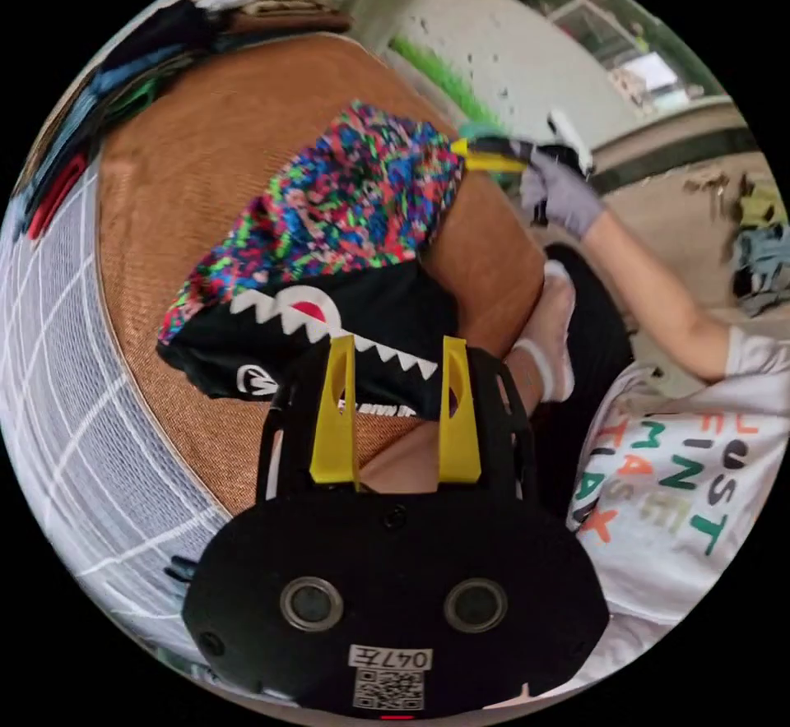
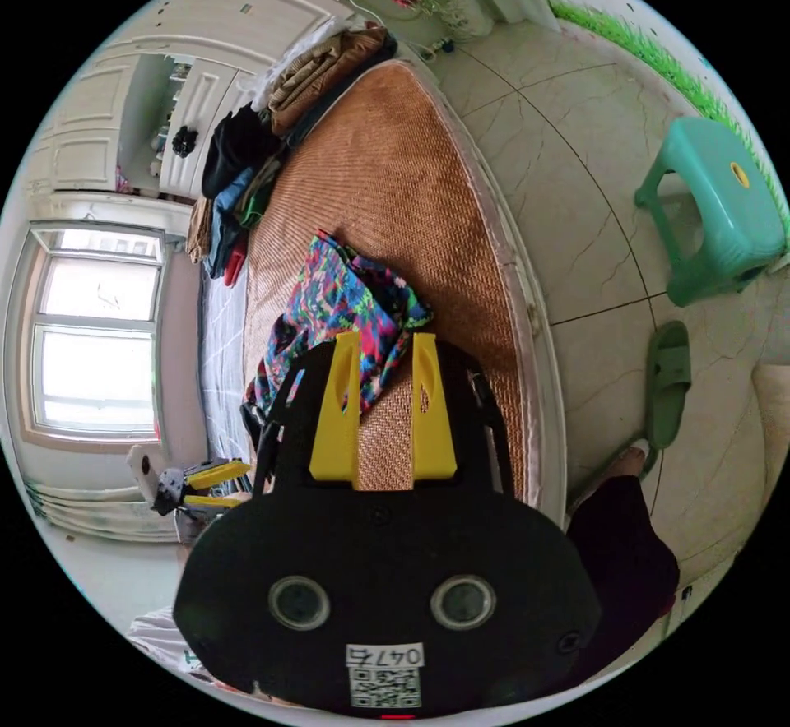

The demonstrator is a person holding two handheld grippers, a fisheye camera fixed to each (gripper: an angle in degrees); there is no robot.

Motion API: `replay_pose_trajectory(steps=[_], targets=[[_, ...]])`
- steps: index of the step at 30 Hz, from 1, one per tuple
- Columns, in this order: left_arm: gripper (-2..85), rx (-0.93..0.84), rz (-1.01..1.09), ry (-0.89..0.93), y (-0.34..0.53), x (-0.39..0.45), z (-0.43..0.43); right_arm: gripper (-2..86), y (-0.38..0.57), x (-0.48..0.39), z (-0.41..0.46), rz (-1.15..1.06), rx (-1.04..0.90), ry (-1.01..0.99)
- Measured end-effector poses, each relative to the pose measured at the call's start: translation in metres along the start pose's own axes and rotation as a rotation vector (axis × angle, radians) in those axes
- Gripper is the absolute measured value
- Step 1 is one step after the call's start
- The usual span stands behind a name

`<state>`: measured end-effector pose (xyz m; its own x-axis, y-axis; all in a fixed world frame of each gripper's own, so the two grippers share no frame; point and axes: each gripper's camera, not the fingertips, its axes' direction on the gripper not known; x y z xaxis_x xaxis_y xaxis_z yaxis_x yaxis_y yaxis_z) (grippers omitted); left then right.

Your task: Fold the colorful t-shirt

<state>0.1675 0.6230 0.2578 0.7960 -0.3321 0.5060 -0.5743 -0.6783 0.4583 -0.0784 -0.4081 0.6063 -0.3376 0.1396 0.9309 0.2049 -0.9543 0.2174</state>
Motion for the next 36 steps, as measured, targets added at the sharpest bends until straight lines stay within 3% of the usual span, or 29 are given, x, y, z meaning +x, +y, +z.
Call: replay_pose_trajectory(steps=[5, 9, 13, 22, 27, 30, 32, 34, 36], targets=[[18.5, -0.321, 0.02, -0.071, -0.06, 0.053, 0.019, -0.6, -0.008, 0.024, 0.002, -0.071, -0.022, -0.011], [19.9, -0.369, 0.057, -0.156, -0.077, 0.095, -0.005, -0.8, -0.009, 0.035, -0.006, -0.112, -0.017, -0.028], [15.2, -0.362, 0.066, -0.272, -0.086, 0.123, -0.032, -0.8, -0.015, 0.043, -0.009, -0.152, -0.017, -0.034], [0.0, -0.34, 0.022, -0.218, -0.079, 0.091, -0.119, -0.9, -0.03, 0.052, -0.022, -0.187, -0.003, -0.066], [-0.6, -0.102, -0.023, -0.327, -0.016, 0.096, -0.26, -1.0, -0.023, 0.029, -0.081, -0.309, 0.075, -0.15], [-0.7, 0.153, -0.051, -0.43, 0.05, 0.129, -0.389, -1.0, 0.007, -0.01, -0.156, -0.449, 0.191, -0.309], [-0.7, 0.341, -0.051, -0.58, 0.089, 0.165, -0.474, -1.0, 0.037, -0.055, -0.215, -0.602, 0.328, -0.279], [-0.7, 0.377, -0.022, -0.612, 0.087, 0.16, -0.5, -1.0, 0.029, -0.083, -0.217, -0.661, 0.311, -0.128], [-0.7, 0.291, -0.072, -0.621, 0.063, 0.12, -0.501, -1.0, 0.007, -0.094, -0.206, -0.633, 0.198, -0.181]])
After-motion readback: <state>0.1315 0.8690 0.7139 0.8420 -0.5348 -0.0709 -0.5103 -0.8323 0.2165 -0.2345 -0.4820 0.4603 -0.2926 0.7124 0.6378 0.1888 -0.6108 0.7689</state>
